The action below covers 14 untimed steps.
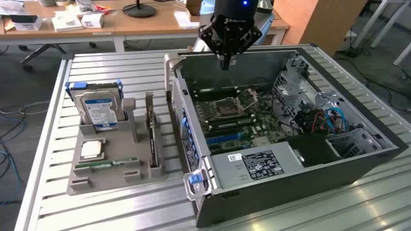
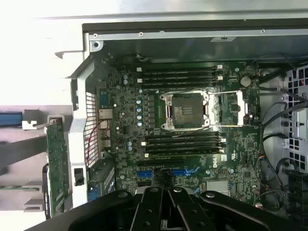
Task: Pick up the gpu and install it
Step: 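Reach for the gpu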
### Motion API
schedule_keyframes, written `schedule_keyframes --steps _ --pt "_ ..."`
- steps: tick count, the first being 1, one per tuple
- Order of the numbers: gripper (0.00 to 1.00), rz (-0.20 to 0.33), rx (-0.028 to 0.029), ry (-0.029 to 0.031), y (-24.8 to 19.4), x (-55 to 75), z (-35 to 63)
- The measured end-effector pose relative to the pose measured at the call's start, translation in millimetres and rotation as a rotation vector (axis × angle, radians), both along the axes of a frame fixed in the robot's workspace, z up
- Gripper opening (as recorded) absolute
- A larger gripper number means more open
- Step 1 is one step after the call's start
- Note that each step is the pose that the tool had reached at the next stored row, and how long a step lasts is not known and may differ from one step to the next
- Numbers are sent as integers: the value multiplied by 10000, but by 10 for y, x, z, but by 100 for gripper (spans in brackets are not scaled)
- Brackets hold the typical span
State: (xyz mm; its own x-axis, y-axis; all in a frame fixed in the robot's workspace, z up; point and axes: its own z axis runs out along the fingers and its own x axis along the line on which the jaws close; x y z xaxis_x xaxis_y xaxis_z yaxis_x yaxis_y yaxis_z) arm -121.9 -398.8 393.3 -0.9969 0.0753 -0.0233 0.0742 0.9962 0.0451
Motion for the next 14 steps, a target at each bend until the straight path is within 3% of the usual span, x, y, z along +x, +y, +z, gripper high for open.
schedule_keyframes --steps 14 --pt "11 -1 1 -1 0 -19 -1"
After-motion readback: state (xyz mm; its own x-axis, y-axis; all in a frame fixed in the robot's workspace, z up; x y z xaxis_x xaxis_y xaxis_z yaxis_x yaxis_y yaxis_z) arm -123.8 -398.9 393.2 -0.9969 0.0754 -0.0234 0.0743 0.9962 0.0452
